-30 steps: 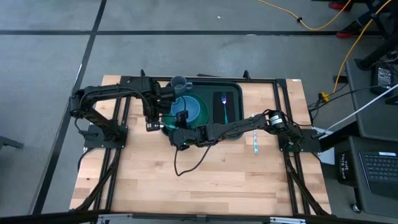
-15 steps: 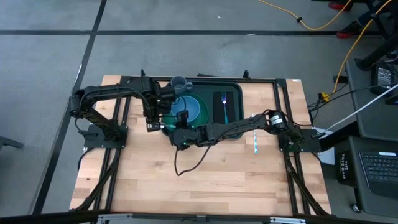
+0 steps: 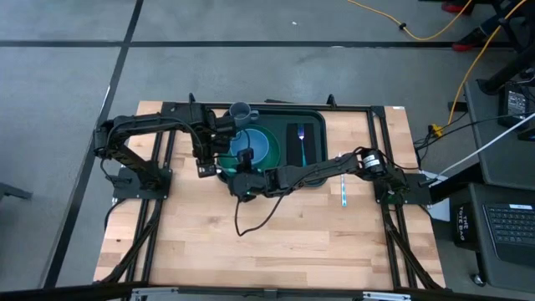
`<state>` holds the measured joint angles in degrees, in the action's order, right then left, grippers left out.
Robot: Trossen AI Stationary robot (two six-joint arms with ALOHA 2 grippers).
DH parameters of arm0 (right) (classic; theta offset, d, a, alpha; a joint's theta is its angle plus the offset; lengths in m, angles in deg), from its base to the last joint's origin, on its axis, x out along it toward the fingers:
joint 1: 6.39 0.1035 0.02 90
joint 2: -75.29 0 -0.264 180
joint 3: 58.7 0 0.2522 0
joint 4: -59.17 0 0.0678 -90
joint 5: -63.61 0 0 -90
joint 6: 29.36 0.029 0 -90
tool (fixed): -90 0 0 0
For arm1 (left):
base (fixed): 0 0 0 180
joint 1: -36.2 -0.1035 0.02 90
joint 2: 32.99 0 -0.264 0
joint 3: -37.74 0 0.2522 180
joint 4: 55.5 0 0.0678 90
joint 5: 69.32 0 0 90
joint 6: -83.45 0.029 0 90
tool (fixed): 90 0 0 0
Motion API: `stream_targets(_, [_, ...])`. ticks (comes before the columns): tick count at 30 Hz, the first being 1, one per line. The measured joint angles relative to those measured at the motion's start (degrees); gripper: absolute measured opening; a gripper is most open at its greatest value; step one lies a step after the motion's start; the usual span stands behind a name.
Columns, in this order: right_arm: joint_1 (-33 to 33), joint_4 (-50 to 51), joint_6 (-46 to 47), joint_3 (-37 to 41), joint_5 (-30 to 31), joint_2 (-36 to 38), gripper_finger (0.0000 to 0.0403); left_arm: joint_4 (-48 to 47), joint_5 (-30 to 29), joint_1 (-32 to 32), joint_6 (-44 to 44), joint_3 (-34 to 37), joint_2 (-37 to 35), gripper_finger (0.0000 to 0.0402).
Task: Set up tray
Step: Put the green spoon on the black napkin to the left of the blue fork
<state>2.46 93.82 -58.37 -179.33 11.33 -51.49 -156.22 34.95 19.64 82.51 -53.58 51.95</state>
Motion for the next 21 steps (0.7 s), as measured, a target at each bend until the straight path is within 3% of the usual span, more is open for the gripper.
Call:
stream_targets(14, [0.0,1.5,1.5,0.1,0.0,-0.1,0.0054,-1.4,-0.5,0.0,3.4,0.0,0.0,0.01])
stream_targets(21, [0.0,6.9,5.6,0.1,4.4,0.9,0.0054,5.1,-9.7,0.0,9.8,0.0,-4.3,0.0102])
